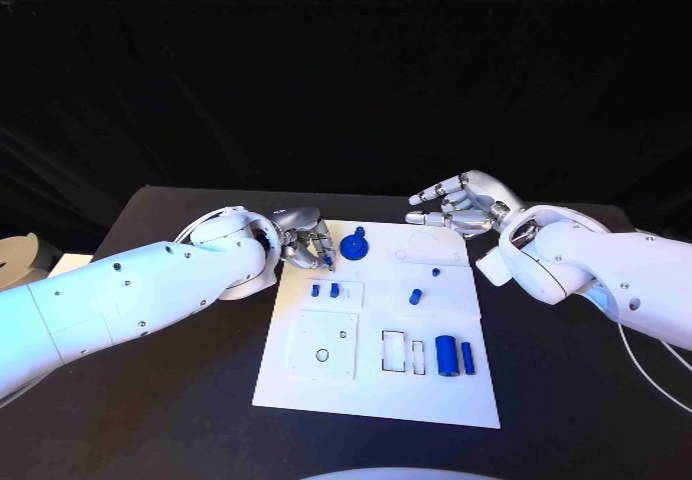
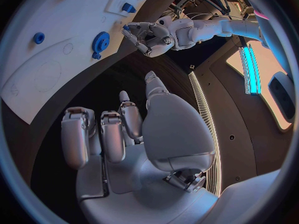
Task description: Assemble the parts on the task board
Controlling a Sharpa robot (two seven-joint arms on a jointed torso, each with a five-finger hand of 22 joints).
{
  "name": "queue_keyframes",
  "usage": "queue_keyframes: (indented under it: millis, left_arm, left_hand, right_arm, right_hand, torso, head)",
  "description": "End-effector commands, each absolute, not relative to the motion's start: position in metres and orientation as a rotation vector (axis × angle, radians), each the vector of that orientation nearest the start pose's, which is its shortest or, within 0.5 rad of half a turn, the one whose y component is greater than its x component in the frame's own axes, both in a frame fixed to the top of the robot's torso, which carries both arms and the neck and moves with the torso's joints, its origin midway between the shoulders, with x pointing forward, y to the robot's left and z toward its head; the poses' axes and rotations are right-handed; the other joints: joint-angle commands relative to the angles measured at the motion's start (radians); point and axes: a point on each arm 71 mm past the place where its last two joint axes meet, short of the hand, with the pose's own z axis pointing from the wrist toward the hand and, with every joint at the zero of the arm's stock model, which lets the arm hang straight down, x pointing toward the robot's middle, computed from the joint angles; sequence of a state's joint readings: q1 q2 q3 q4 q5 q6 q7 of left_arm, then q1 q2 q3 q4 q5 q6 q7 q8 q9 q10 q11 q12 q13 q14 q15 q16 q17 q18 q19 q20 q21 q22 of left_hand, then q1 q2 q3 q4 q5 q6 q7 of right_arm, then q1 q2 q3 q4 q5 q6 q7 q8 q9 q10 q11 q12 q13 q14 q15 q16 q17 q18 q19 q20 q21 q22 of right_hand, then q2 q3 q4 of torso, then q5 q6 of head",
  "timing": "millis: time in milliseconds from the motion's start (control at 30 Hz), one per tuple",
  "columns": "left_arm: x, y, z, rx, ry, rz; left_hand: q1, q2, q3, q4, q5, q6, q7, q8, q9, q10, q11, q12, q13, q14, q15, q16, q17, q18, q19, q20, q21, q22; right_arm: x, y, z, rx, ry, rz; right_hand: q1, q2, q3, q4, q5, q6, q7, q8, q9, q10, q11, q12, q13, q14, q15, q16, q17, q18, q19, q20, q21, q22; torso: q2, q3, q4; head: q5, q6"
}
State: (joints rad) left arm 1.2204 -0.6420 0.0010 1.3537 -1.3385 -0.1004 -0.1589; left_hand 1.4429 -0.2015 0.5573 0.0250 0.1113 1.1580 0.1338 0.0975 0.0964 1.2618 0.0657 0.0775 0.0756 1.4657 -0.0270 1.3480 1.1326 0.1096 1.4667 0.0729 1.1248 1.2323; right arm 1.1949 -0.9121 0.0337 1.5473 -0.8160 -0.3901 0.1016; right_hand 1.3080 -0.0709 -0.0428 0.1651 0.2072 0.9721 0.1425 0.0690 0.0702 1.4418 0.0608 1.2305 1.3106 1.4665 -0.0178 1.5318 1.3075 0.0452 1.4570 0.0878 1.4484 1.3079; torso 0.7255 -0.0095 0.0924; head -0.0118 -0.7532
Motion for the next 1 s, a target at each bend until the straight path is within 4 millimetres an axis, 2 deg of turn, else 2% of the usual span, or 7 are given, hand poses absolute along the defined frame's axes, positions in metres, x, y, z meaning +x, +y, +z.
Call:
queue_keyframes:
  millis: [33,567,1000]
  left_arm:
    - [0.5192,0.142,-0.1879,0.131,1.892,-0.686]
    - [0.5192,0.1374,-0.1923,0.155,1.93,-0.671]
    - [0.522,0.1405,-0.1941,0.151,1.94,-0.649]
  left_hand:
    - [-0.013,0.001,-0.001,-0.005,0.0,0.003,-0.001,-0.004,-0.001,0.008,-0.002,-0.007,0.0,0.032,0.004,0.004,-0.001,-0.016,0.015,0.0,0.0,0.0]
    - [-0.017,0.002,-0.003,-0.006,-0.001,0.006,-0.002,-0.004,-0.001,0.012,-0.004,-0.007,0.001,0.031,0.003,0.004,-0.003,-0.016,0.014,0.0,0.0,0.0]
    - [-0.018,0.002,-0.003,-0.006,-0.001,0.007,-0.003,-0.004,-0.001,0.013,-0.004,-0.007,0.001,0.031,0.003,0.003,-0.005,-0.015,0.014,0.0,-0.002,-0.001]
  right_arm:
    - [0.4905,-0.23,-0.1533,0.415,1.572,1.056]
    - [0.4903,-0.2296,-0.1534,0.415,1.573,1.058]
    - [0.4899,-0.2296,-0.1533,0.415,1.574,1.059]
  right_hand:
    - [0.002,0.01,-0.004,0.0,0.006,0.009,0.001,-0.002,0.0,-0.003,-0.006,-0.002,0.064,0.091,-0.001,-0.006,0.214,0.01,-0.006,-0.003,-0.007,0.009]
    - [0.002,0.01,-0.004,0.0,0.006,0.009,0.001,-0.002,0.0,-0.003,-0.006,-0.002,0.064,0.091,-0.001,-0.006,0.214,0.01,-0.006,-0.003,-0.007,0.009]
    - [0.002,0.01,-0.004,0.0,0.006,0.009,0.001,-0.002,0.0,-0.003,-0.006,-0.002,0.064,0.091,-0.001,-0.006,0.214,0.01,-0.006,-0.003,-0.007,0.009]
  torso:
    - [0.001,0.0006,-0.0004]
    - [0.001,0.0013,-0.0002]
    - [0.001,0.0003,-0.0001]
  head:
    - [0.001,0.0]
    - [0.001,-0.003]
    - [0.002,-0.004]
